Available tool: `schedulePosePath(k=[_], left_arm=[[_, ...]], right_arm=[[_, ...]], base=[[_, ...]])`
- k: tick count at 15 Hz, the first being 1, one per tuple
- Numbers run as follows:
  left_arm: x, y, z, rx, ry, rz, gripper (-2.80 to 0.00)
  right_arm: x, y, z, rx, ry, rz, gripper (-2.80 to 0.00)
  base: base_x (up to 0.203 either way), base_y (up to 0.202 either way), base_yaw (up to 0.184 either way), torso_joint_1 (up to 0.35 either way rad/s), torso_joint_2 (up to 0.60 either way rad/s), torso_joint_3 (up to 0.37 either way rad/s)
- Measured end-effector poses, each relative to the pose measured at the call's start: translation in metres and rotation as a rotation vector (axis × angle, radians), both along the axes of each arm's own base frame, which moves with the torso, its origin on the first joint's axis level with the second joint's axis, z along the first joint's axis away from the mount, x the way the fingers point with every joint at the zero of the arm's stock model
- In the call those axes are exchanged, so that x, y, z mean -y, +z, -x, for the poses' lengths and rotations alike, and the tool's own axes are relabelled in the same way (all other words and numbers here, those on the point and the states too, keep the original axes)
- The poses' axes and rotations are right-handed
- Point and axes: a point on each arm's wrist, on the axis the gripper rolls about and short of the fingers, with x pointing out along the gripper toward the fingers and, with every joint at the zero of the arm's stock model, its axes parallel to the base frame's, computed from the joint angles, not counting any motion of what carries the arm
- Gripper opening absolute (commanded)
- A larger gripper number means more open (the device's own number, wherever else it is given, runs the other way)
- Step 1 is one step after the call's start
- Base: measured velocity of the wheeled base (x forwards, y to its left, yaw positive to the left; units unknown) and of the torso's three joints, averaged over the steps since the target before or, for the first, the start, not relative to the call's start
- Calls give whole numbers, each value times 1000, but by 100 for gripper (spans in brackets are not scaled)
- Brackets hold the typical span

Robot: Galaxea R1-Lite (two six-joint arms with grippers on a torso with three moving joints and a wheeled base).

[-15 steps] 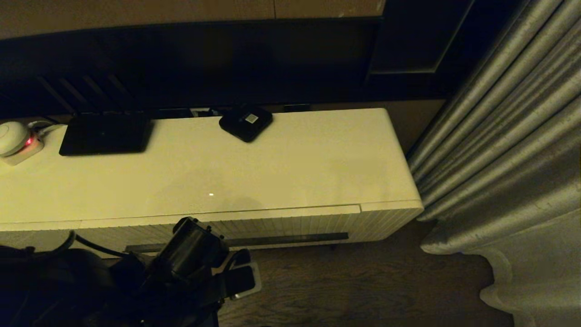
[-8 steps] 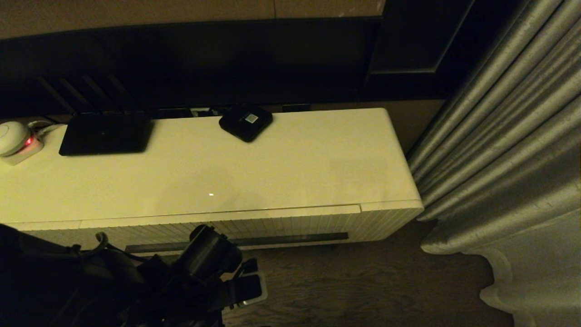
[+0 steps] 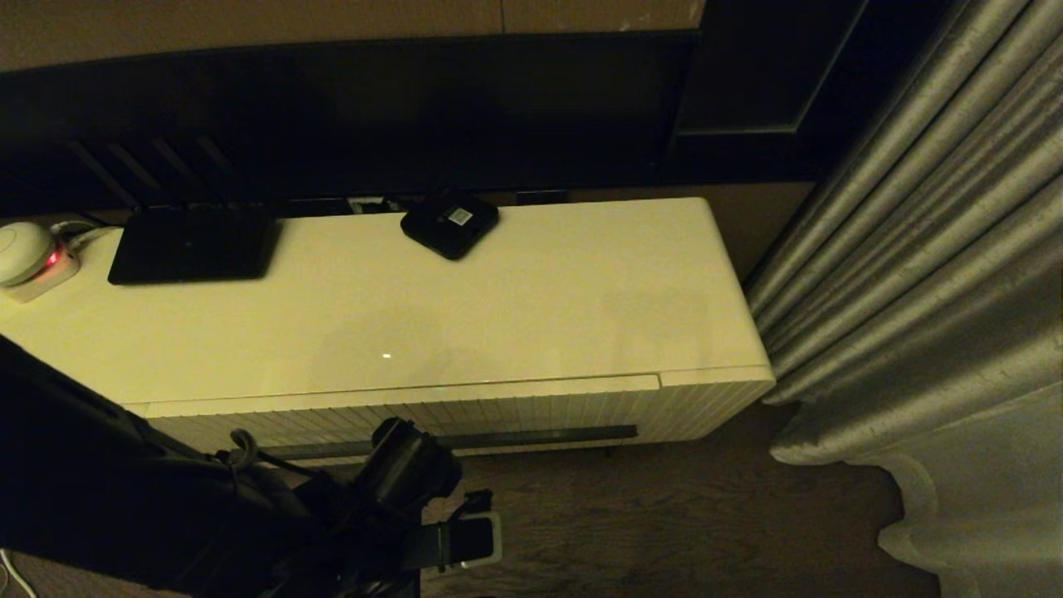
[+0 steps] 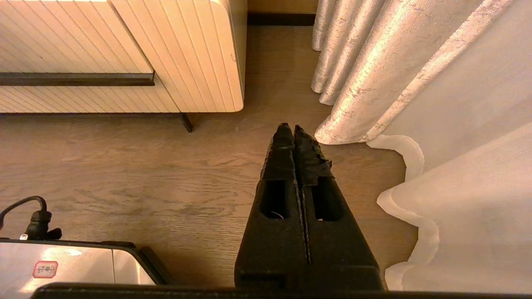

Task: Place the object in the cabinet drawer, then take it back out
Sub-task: Open the drawer

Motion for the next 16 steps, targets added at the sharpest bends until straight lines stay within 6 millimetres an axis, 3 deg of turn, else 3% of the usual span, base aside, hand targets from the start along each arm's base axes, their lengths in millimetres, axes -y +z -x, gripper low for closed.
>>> schedulePosePath(k=[5,16], left_arm=[[1,-9,-12,56,-41,-128,0],[14,-21,-40,79,-14,-159,0]], right_arm=[[0,0,0,0,0,0,-280],[0,0,0,0,0,0,-280]], base=[[0,0,0,0,0,0],[0,0,0,0,0,0]])
